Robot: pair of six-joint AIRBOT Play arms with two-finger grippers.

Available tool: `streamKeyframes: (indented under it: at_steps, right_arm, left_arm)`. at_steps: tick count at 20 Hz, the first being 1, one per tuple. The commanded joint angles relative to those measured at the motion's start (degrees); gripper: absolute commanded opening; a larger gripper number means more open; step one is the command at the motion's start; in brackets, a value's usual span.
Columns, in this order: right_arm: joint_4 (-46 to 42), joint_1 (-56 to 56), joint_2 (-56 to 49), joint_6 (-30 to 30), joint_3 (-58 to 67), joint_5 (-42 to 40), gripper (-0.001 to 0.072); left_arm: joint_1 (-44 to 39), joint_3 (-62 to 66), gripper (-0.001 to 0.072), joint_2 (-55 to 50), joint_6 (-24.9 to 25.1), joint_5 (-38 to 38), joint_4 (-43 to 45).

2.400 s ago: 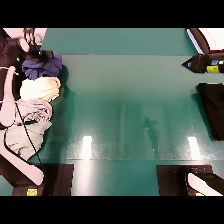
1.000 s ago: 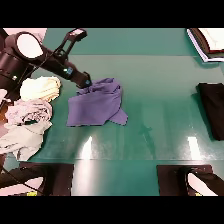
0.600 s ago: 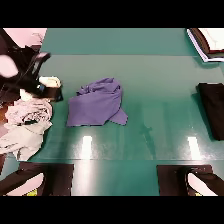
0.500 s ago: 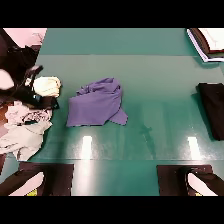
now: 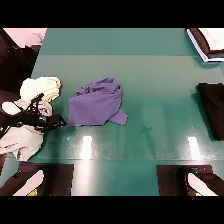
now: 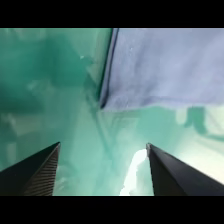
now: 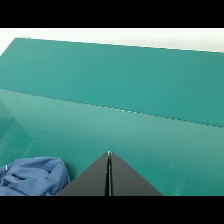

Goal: Fold the shirts.

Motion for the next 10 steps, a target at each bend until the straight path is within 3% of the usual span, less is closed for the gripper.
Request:
streamKeyframes:
  at_steps: [1,10]
  right_arm:
    - [0.07,0.04,0.0,0.0,-0.02,0.09,0.0017]
    - [0.17,0.11,0.0,0.04,-0.02,1.01,0.0016]
  left_arm:
    - [0.37,-3.43,0.0613,0.13,3.26,6.14,-7.54]
    - [0.11,-4.07,0.0613,-4.39,4.79,8.33,-11.74]
